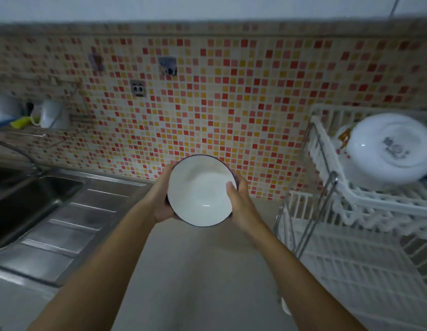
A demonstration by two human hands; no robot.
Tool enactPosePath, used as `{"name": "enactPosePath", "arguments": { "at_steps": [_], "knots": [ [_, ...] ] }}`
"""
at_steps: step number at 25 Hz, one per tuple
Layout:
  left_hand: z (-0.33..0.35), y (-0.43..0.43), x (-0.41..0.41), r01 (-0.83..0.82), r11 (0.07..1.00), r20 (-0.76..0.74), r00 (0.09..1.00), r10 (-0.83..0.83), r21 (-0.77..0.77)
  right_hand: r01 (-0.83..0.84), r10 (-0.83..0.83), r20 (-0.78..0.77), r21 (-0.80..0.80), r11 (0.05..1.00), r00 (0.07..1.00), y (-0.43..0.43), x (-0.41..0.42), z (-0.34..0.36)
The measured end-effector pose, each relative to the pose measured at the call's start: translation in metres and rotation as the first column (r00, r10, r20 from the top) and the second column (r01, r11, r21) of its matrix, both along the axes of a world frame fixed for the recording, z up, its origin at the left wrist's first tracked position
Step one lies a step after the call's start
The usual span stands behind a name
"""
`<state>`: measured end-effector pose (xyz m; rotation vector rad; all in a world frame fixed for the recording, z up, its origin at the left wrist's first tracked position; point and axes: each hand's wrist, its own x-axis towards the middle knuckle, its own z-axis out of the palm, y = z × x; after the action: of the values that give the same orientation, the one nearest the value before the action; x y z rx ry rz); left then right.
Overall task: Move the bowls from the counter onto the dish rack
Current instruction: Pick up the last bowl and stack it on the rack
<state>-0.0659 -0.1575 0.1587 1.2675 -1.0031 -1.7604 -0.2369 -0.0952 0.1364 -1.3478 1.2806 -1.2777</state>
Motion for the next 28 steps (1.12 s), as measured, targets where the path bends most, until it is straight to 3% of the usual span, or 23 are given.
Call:
{"name": "enactPosePath", "arguments": {
  "at_steps": [7,11,15,20,23,26,28],
  "knots": [
    [0.1,0.14,-0.067,-0.107,0.889,-0.173,0.984,0.032,-0.446,-0.132,0.14,0.124,-0.063,0.989,0.982,0.127,-0.073,0.13],
    [0.135,0.18,-0.145,-0.026,0.72,-0.188,0.971,-0.146,-0.693,-0.212,0.215,0.064,-0.051,0.976,0.975,0.186,-0.155,0.183],
    [0.156,0.184,-0.228,0.106,0.603,-0.156,0.917,-0.366,-0.791,-0.135,0.136,0.009,-0.059,0.989,0.991,0.21,-0.239,0.217],
    [0.184,0.156,-0.296,0.436,0.511,0.115,0.831,-0.544,-0.74,0.042,-0.054,-0.066,-0.167,0.985,0.996,0.209,-0.314,0.214],
    [0.199,0.147,-0.327,0.671,0.327,0.416,0.697,-0.585,-0.665,0.117,-0.175,-0.177,-0.297,0.948,0.969,0.212,-0.35,0.205],
    [0.204,0.15,-0.357,0.779,0.146,0.692,0.614,-0.381,-0.61,0.086,-0.222,-0.339,-0.374,0.923,0.914,0.219,-0.379,0.194],
    [0.198,0.147,-0.374,0.813,0.091,0.78,0.578,-0.241,-0.574,0.067,-0.244,-0.453,-0.372,0.926,0.858,0.218,-0.397,0.184]
  ]
}}
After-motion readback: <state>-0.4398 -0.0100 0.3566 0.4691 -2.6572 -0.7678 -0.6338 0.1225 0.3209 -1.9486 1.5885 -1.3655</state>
